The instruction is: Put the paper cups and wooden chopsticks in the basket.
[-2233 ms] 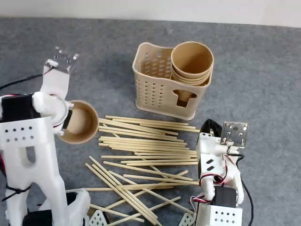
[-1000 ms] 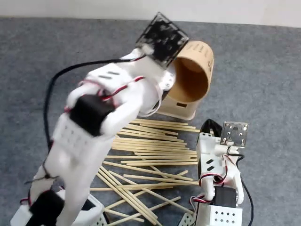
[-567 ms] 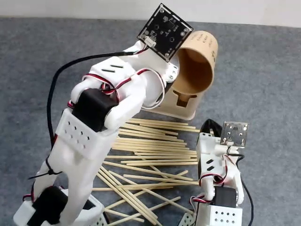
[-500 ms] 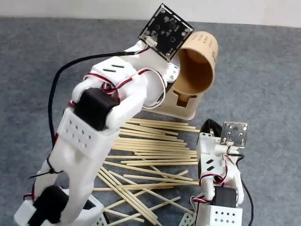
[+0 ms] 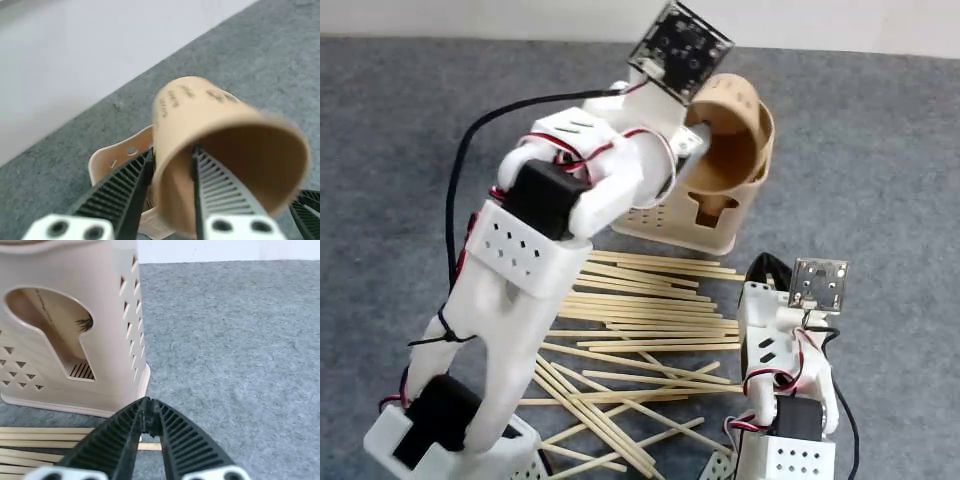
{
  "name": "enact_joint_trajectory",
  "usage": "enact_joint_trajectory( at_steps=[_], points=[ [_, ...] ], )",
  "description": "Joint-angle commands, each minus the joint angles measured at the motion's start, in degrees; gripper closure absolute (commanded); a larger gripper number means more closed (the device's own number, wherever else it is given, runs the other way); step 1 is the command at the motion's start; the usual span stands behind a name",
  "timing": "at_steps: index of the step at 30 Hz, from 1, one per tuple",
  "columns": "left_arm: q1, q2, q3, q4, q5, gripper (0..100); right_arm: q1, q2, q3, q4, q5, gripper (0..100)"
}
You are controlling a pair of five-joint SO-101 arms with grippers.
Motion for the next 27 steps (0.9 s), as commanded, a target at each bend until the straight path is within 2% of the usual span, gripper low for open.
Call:
enact_joint_trajectory(
  at_steps=[1, 10, 17, 24, 27],
  points=[
    [-1.10, 0.22, -5.85, -1.32, 0.53, 85, -0.48, -0.84, 1.10, -1.19, 0.62, 98.9],
    [-0.92, 1.71, -4.97, -11.87, 0.62, 85, -0.57, -0.84, 1.10, -1.19, 0.62, 98.9],
    [-2.33, 6.46, -5.14, -12.84, 0.62, 85, -0.66, -0.84, 1.10, -1.19, 0.62, 98.9],
    [-1.89, 7.60, -4.62, -19.78, 0.62, 85, -0.66, -0.84, 1.10, -1.19, 0.62, 98.9],
    [-1.89, 7.96, -4.18, -22.68, 0.62, 88, -0.66, -0.84, 1.10, -1.19, 0.62, 98.9]
  ],
)
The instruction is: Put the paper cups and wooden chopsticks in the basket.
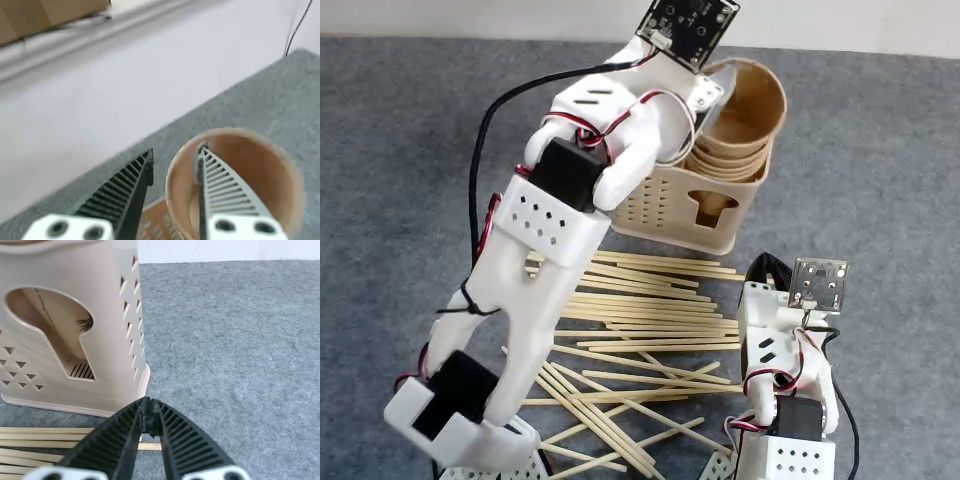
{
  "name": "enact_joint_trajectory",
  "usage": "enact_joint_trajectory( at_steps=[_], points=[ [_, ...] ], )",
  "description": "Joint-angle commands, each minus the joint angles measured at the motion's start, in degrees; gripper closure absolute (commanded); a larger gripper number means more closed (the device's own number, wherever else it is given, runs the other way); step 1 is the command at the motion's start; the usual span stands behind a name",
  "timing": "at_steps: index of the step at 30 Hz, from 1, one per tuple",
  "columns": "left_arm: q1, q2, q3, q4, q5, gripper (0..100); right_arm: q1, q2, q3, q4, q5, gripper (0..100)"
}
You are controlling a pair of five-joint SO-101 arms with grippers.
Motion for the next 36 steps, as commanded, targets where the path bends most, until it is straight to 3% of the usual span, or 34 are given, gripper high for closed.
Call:
enact_joint_trajectory(
  at_steps=[1, 8, 19, 21, 27, 36],
  points=[
    [-0.57, 0.40, 0.13, -5.45, 0.53, 90, -0.66, -0.84, 1.10, -1.19, 0.62, 98.9],
    [-0.48, 1.19, 0.13, -6.68, 0.53, 92, -0.66, -0.84, 1.10, -1.19, 0.70, 98.9],
    [5.41, 2.07, 1.10, 15.47, 0.53, 92, -0.57, -0.84, 1.10, -1.19, 0.70, 98.9],
    [5.85, 3.12, 5.23, 14.95, 0.53, 92, -0.57, -0.84, 1.10, -1.19, 0.70, 98.9],
    [6.73, 5.32, 16.40, 1.67, 0.53, 92, -0.48, -0.84, 1.10, -1.19, 0.70, 98.9],
    [6.29, 0.57, 7.78, 1.23, 0.53, 92, -0.48, -0.84, 1.10, -1.19, 0.70, 98.9]
  ],
)
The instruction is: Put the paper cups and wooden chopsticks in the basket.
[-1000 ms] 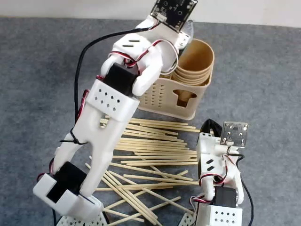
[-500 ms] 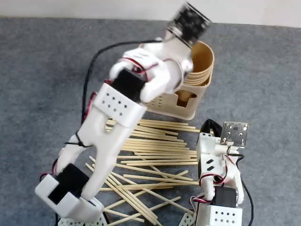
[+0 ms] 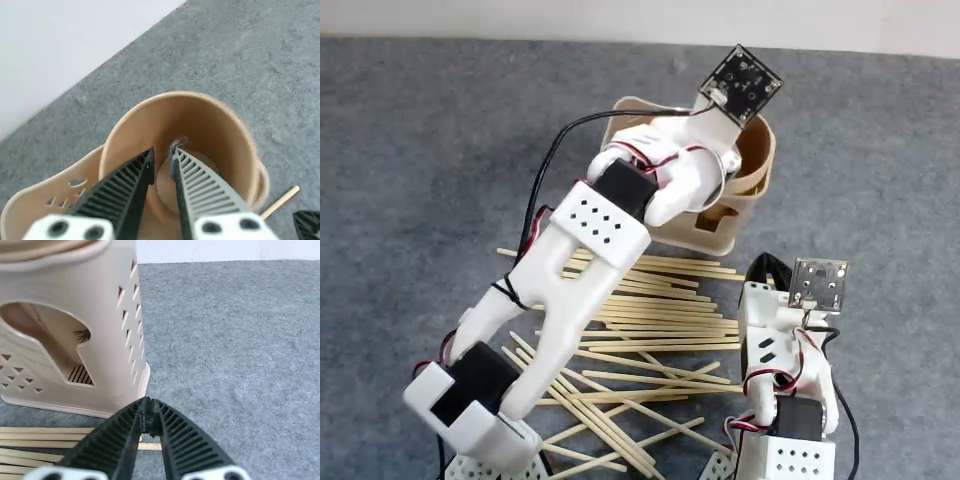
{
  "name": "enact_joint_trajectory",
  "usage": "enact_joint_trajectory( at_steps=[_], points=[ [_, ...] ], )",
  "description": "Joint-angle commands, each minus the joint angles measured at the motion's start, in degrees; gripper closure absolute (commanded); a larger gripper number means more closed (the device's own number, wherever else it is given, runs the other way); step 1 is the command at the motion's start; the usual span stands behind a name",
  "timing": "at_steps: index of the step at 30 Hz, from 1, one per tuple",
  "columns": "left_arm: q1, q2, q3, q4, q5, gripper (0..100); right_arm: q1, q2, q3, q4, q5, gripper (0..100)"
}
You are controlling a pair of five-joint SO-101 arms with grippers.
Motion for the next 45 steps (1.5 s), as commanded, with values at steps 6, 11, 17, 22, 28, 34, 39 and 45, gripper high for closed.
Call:
enact_joint_trajectory(
  at_steps=[6, 11, 17, 22, 28, 34, 39, 45],
  points=[
    [-1.10, -11.12, -8.75, 7.56, -0.09, 92, -0.40, -0.84, 1.10, -1.19, 0.70, 98.9],
    [-5.85, -18.07, -8.22, 16.88, -0.18, 92, -0.40, -0.84, 1.10, -1.19, 0.70, 98.9],
    [-14.81, -24.22, -5.85, 25.32, -0.18, 92, -0.40, -0.84, 1.10, -1.19, 0.70, 98.9],
    [-18.24, -30.90, 4.26, 27.25, -0.18, 92, -0.40, -0.84, 1.10, -1.19, 0.70, 98.9],
    [-19.82, -40.84, 20.00, 26.99, -5.80, 92, -0.57, -0.84, 1.10, -1.19, 0.70, 98.9],
    [-19.65, -46.20, 34.07, 26.99, -13.63, 92, -0.48, -0.84, 1.10, -1.19, 0.70, 98.9],
    [-18.51, -46.20, 41.89, 26.99, -19.69, 92, -0.40, -0.84, 1.10, -1.19, 0.70, 98.9],
    [-13.49, -46.11, 48.48, 26.99, -24.97, 85, -0.40, -0.84, 1.10, -1.19, 0.70, 98.9]
  ],
)
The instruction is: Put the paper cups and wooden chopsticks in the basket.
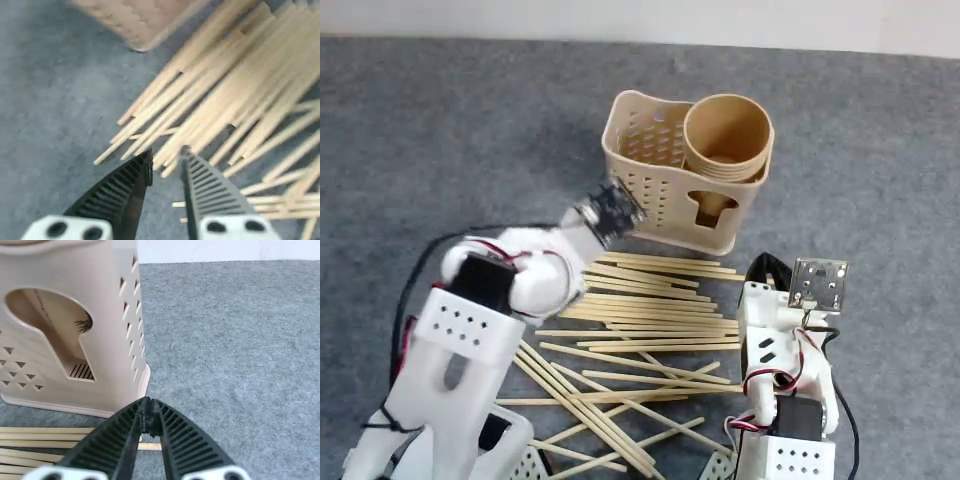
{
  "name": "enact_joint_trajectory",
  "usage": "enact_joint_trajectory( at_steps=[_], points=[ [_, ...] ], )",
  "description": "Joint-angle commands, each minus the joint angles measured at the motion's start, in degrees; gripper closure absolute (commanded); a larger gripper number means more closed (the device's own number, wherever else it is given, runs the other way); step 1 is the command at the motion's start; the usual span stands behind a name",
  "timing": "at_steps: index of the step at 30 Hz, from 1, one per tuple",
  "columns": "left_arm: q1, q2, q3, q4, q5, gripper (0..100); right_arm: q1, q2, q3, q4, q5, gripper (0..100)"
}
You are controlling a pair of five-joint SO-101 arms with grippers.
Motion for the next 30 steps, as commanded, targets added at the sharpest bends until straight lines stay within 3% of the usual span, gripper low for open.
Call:
enact_joint_trajectory(
  at_steps=[1, 11, 18, 30],
  points=[
    [4.62, -1.45, 1.98, 0.09, -1.67, 86, -0.31, -0.84, 1.10, -1.19, 0.70, 98.9],
    [14.11, 4.70, 7.69, -2.99, -6.33, 85, -0.22, -0.84, 1.01, -1.19, 0.70, 98.9],
    [14.81, 22.29, 2.77, -9.05, -6.33, 86, 4.18, -0.84, 0.66, -1.19, 0.09, 98.9],
    [14.64, 44.70, -6.46, -13.71, -6.07, 88, 4.26, -0.84, 0.57, -1.19, 0.09, 98.9]
  ],
)
